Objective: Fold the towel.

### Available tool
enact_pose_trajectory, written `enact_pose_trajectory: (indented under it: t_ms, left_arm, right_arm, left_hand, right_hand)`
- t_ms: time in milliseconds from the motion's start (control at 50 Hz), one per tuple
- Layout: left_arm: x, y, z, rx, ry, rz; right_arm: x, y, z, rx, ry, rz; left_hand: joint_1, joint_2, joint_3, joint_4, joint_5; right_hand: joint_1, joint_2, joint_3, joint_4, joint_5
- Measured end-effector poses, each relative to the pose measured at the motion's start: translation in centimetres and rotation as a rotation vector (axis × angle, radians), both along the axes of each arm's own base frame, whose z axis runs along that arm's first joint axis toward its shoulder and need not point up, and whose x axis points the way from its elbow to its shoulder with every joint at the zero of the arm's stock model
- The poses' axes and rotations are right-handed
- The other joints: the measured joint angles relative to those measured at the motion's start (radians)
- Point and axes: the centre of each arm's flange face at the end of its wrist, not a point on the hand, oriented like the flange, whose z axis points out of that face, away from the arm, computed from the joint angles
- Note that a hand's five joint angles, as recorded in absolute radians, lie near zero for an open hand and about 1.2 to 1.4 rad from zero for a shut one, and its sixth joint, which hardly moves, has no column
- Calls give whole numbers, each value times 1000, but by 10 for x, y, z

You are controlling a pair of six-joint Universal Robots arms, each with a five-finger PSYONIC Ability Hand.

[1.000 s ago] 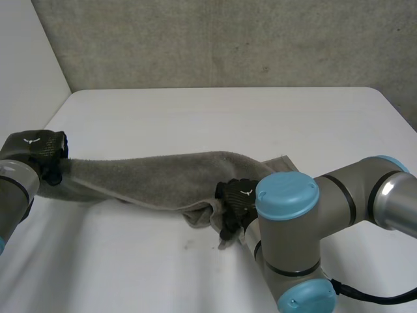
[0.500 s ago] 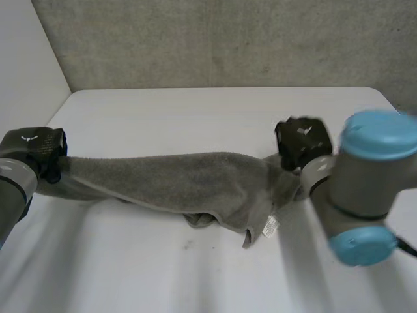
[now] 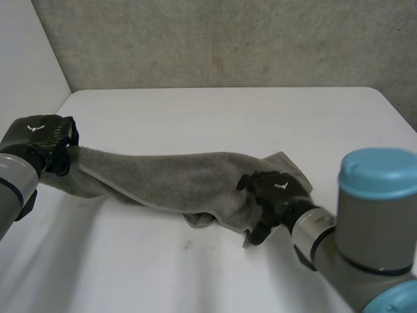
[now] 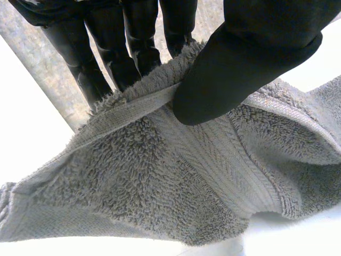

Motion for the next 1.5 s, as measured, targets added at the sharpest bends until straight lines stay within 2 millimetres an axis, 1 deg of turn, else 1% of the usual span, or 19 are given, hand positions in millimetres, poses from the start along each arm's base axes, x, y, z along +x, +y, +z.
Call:
enact_pose_trajectory:
  t_ms: [140, 240, 320, 440, 620, 680, 840, 960, 980, 1020, 1040, 1060, 1160, 1260, 1340, 1400, 1440, 1460, 1500]
  left_arm:
    - [0, -2, -3, 8, -1, 2]
    - [0, -2, -4, 11, -2, 2]
    - [0, -3, -6, 15, -2, 3]
    - [0, -3, -8, 22, -4, 3]
    - [0, -4, -10, 29, -5, 4]
    - [0, -4, -10, 30, -5, 4]
    - [0, -4, -10, 31, -5, 4]
    - [0, -4, -11, 35, -6, 4]
    - [0, -4, -12, 36, -6, 4]
    - [0, -5, -12, 38, -7, 4]
    - [0, -5, -13, 39, -7, 4]
    - [0, -5, -13, 40, -7, 3]
    - [0, -5, -14, 43, -8, 4]
    - [-1, -5, -14, 43, -9, 3]
    - [-1, -6, -10, 32, -7, 1]
    - [-2, -6, -4, 15, -5, -1]
    - [-4, -7, 5, -13, 0, -7]
    - [-5, -6, 9, -24, 2, -11]
    - [-8, -5, 20, -52, 8, -22]
  right_arm:
    - [13, 7, -34, 21, 27, 30]
    - [16, -1, -53, -11, 67, -5]
    - [17, -12, -56, -87, 88, -48]
    - [17, -25, -52, -201, 108, -78]
    - [13, -34, -49, -259, 140, -86]
    - [11, -37, -48, -264, 148, -90]
    - [-4, -53, -52, -281, 231, -114]
    - [-12, -60, -52, -286, 264, -126]
    - [-13, -62, -52, -287, 267, -130]
    - [-16, -66, -52, -289, 267, -139]
    - [-17, -67, -52, -290, 266, -142]
    - [-18, -70, -52, -292, 264, -147]
    - [-21, -76, -49, -300, 247, -151]
    - [-20, -81, -40, -319, 211, -132]
    - [-22, -87, -14, -378, 170, -139]
    - [-25, -93, 17, -439, 142, -156]
    - [-29, -95, 46, -482, 128, -161]
    - [-31, -95, 65, -501, 124, -157]
    - [-34, -93, 89, -522, 122, -144]
  left_hand:
    - [0, 0, 0, 0, 0]
    - [0, 0, 0, 0, 0]
    - [0, 0, 0, 0, 0]
    - [-1, 0, 0, 0, 0]
    - [-1, 0, 0, 0, 0]
    - [-1, 0, 0, 0, 0]
    - [-1, 0, 0, 0, 0]
    - [-1, 0, 0, 0, 0]
    - [-1, 0, 0, 0, 0]
    - [-1, 0, 0, 0, 0]
    - [-1, 0, 0, 0, 0]
    - [-1, 0, 0, 0, 0]
    - [-1, 0, 0, 0, 0]
    - [-1, 0, 0, 0, 0]
    - [-1, 0, 0, 0, 0]
    - [-1, 0, 0, 0, 0]
    - [-1, 0, 0, 0, 0]
    - [-1, 0, 0, 0, 0]
    - [-1, 0, 0, 0, 0]
  right_hand:
    - [29, 3, 7, 11, 14]
    - [163, 125, 126, 130, 125]
    - [305, 253, 250, 255, 246]
    - [357, 296, 298, 302, 294]
    - [431, 362, 365, 369, 358]
    - [415, 354, 353, 359, 357]
    - [151, 125, 126, 131, 130]
    - [146, 122, 121, 125, 124]
    - [194, 151, 155, 159, 149]
    - [501, 438, 438, 420, 393]
    - [501, 438, 438, 420, 393]
    - [764, 661, 659, 664, 647]
    - [955, 821, 825, 829, 821]
    - [998, 863, 866, 872, 863]
    - [1005, 870, 873, 879, 870]
    - [1008, 870, 874, 880, 872]
    - [1010, 871, 875, 881, 874]
    - [1010, 871, 875, 881, 874]
    - [1011, 874, 876, 882, 874]
